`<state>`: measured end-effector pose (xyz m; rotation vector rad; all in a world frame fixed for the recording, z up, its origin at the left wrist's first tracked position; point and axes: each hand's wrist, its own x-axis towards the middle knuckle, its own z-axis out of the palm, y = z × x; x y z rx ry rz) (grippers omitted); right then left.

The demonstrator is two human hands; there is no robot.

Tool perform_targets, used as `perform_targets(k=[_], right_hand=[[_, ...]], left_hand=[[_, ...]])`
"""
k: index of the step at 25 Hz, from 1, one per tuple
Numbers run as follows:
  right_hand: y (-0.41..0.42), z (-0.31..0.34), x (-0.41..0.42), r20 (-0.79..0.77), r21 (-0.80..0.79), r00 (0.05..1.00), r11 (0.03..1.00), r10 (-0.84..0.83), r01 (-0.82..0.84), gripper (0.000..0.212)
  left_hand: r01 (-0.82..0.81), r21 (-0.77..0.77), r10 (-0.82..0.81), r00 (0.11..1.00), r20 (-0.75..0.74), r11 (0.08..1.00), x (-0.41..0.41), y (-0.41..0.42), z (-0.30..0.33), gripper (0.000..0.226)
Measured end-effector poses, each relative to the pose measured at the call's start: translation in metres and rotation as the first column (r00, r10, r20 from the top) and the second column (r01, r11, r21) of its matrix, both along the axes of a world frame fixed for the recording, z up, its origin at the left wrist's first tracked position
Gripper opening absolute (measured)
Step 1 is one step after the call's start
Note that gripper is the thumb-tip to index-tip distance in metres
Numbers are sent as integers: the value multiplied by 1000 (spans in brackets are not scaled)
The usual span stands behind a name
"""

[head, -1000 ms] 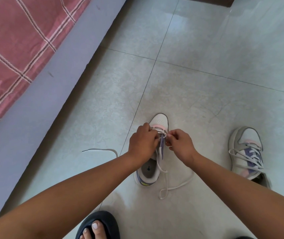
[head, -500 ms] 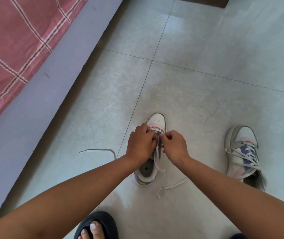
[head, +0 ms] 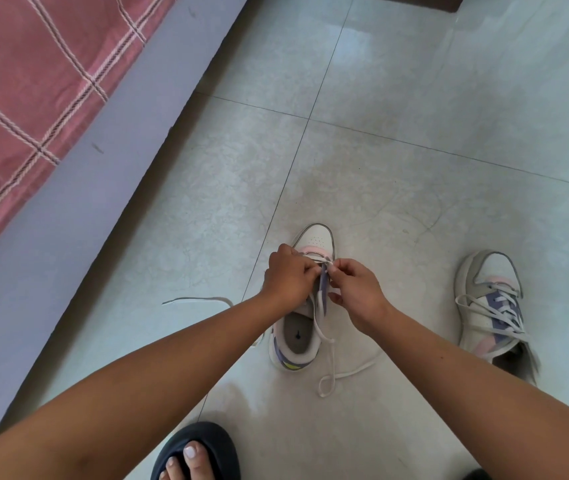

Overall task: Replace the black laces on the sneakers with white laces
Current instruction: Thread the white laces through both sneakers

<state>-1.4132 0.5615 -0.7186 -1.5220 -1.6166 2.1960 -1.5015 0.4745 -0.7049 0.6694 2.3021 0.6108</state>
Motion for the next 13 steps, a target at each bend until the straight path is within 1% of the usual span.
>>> perform_targets(k=[2, 3, 4, 6, 8, 10, 13], right_hand=[[-2, -1, 4, -94, -198, 991, 977, -99, 78, 22], [-2, -2, 6, -107, -271, 983, 956, -147, 114, 22], [-2, -3, 8, -103, -301, 981, 945, -162, 125, 22], [2, -4, 9, -65, -254, 993, 964, -101, 81, 19], [5, -1, 8, -8, -154, 999, 988, -34, 33, 13], [5, 0, 7, 31, -74, 999, 997, -7, 10, 16], [4, 1, 4, 57, -57, 998, 998, -10, 13, 16]], left_hand=[[-5, -26, 6, 1000, 26, 1000, -4, 1, -1, 24], [-28, -19, 29, 999, 42, 999, -5, 1, -1, 23], [-54, -14, 55, 997, 63, 998, -5, 1, -2, 23], [-86, -35, 89, 991, 102, 996, -6, 3, -1, 25], [-70, -55, 76, 991, 114, 996, -7, 4, 0, 25], [-31, -45, 34, 996, 84, 999, -8, 4, 1, 22], [-8, -34, 8, 1000, 19, 999, -5, 1, 2, 19]])
